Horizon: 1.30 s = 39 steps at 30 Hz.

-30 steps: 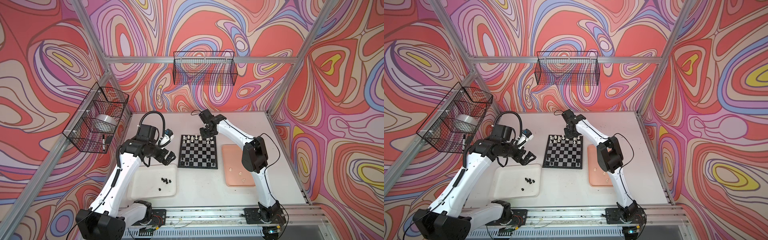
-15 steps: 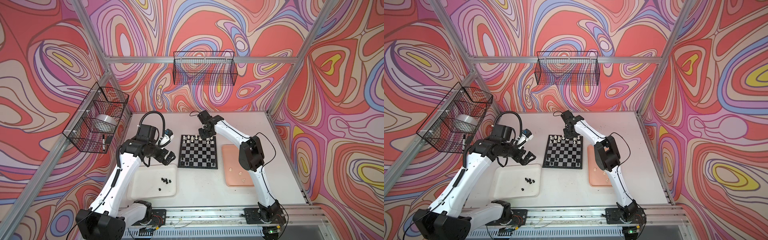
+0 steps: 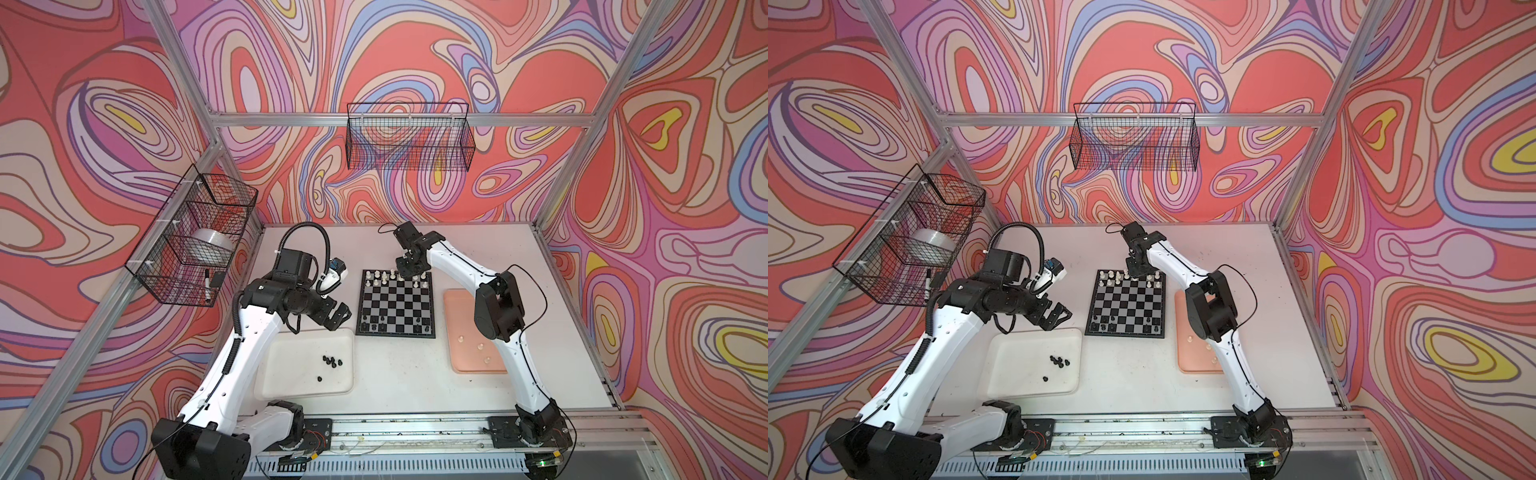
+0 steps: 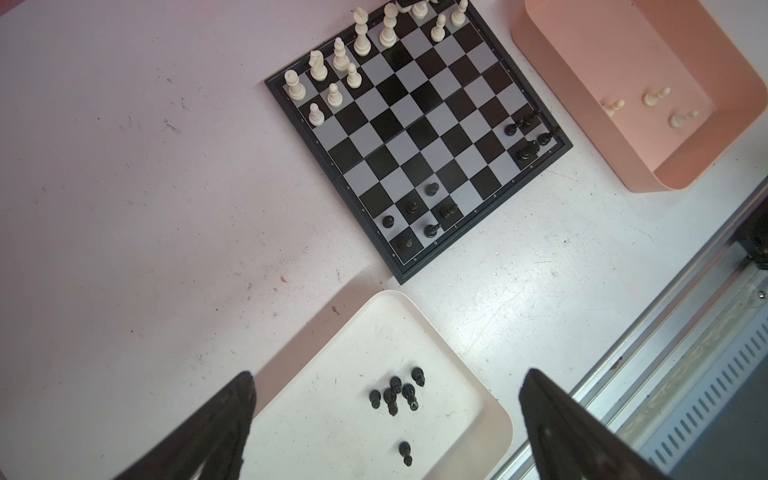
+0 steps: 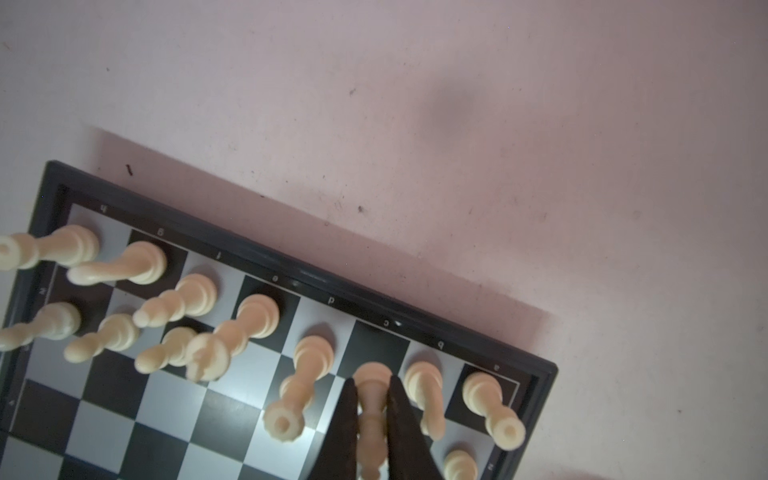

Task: Set up the chess pieces on the board
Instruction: 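Lower the held cream pawn into the cream pawn row on the board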

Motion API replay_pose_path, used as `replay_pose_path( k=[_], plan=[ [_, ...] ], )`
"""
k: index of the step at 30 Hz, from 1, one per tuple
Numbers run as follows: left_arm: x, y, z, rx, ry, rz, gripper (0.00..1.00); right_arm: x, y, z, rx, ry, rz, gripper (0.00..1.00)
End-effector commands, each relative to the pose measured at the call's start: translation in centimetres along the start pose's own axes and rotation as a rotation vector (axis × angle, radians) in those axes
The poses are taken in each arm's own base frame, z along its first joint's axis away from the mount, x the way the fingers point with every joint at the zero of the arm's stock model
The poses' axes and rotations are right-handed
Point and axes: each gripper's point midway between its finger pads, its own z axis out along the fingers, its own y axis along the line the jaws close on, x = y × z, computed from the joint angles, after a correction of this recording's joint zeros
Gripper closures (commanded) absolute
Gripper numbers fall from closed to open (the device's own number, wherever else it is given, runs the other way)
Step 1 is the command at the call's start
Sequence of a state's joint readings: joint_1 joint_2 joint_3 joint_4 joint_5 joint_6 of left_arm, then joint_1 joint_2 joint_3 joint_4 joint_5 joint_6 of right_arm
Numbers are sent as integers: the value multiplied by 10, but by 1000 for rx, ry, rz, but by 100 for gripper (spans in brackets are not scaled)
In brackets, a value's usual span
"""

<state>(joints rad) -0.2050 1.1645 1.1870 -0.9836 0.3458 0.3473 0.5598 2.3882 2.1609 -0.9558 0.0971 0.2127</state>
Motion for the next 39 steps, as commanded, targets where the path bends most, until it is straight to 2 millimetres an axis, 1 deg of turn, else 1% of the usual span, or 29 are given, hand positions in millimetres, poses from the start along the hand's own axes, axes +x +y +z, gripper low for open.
replay_pose_path(
  k=[1, 17, 29, 33, 39],
  plan=[
    [6, -3, 0, 2, 17, 12, 0, 1, 3, 8, 11, 5, -17, 89],
    [7, -2, 4, 3, 26, 11, 0, 4, 1, 22, 24, 23, -25, 87],
    [7, -1, 4, 3, 27, 10, 0, 1, 1, 18, 26, 16, -32, 84],
    [7, -2, 4, 4, 27, 11, 0, 1, 1, 18, 28, 20, -33, 80],
    [6, -2, 4, 3, 24, 11, 0, -2, -1, 14, 33, 12, -34, 79]
  ],
)
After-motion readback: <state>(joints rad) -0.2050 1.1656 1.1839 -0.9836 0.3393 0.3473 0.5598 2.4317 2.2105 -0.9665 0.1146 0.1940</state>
